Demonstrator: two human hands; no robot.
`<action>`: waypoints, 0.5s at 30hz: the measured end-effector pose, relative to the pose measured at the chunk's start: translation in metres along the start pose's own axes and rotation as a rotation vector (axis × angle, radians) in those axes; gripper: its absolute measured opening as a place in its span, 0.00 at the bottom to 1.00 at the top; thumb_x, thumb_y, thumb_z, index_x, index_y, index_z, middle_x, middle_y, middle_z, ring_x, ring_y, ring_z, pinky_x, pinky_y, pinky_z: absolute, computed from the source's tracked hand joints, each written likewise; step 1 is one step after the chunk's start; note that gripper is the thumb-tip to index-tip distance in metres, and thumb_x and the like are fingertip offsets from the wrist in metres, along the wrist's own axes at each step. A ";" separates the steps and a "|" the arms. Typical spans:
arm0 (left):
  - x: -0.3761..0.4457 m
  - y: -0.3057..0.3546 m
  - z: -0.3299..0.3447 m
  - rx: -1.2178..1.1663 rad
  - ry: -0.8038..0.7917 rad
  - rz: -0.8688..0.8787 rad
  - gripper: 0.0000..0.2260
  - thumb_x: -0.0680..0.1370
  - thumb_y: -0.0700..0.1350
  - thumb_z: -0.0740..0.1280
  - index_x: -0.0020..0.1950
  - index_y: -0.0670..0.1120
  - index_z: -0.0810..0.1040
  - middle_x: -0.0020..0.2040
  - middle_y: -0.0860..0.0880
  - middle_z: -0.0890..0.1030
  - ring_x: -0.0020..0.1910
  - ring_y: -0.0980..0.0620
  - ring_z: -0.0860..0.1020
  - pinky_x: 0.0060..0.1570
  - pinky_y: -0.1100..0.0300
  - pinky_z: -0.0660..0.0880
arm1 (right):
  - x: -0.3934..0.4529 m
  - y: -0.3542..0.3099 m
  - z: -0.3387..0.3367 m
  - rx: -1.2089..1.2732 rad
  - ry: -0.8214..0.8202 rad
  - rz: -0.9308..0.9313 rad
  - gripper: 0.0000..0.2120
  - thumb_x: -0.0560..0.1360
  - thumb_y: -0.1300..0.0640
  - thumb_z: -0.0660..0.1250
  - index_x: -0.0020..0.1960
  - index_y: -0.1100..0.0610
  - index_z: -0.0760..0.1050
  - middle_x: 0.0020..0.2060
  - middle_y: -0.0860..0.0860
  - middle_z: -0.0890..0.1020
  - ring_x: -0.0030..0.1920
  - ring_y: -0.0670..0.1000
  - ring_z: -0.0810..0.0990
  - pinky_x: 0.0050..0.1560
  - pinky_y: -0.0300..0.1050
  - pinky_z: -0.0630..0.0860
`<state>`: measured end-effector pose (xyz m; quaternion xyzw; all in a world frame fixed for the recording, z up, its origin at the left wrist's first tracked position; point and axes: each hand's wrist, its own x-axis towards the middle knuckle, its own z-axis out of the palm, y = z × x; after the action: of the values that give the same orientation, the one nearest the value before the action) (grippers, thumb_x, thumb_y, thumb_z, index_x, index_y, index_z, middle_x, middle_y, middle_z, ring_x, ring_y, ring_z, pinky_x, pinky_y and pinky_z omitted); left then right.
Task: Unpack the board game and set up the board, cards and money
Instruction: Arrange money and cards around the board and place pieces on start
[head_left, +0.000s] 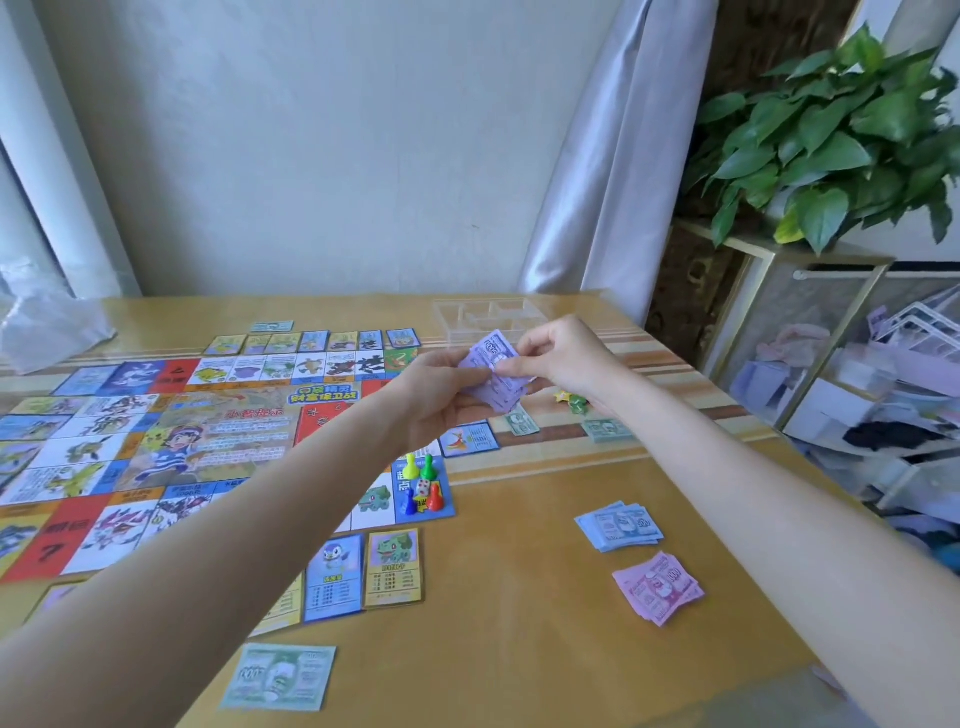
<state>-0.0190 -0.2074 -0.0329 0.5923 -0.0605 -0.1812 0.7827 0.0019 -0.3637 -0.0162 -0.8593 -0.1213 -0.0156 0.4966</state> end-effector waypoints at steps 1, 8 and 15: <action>0.001 0.000 -0.001 0.013 0.027 0.005 0.09 0.80 0.33 0.57 0.53 0.40 0.76 0.36 0.45 0.83 0.32 0.53 0.83 0.37 0.61 0.80 | 0.001 0.000 0.000 -0.060 -0.010 -0.003 0.08 0.69 0.62 0.74 0.33 0.58 0.77 0.30 0.53 0.78 0.31 0.46 0.75 0.37 0.38 0.76; 0.009 0.002 -0.011 0.076 0.078 0.010 0.07 0.80 0.36 0.60 0.50 0.41 0.77 0.37 0.45 0.83 0.31 0.54 0.82 0.34 0.62 0.80 | 0.012 0.000 0.007 -0.092 0.037 0.092 0.09 0.68 0.59 0.76 0.46 0.61 0.81 0.29 0.49 0.77 0.26 0.44 0.69 0.23 0.32 0.63; 0.021 0.011 -0.033 0.094 0.164 -0.016 0.06 0.79 0.36 0.61 0.46 0.42 0.76 0.39 0.44 0.81 0.29 0.54 0.81 0.34 0.62 0.80 | 0.041 0.010 0.006 0.237 0.154 0.168 0.06 0.68 0.67 0.73 0.39 0.61 0.76 0.33 0.55 0.76 0.23 0.45 0.67 0.20 0.34 0.63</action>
<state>0.0133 -0.1827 -0.0348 0.6415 0.0001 -0.1353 0.7551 0.0429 -0.3554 -0.0220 -0.7981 -0.0117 -0.0252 0.6019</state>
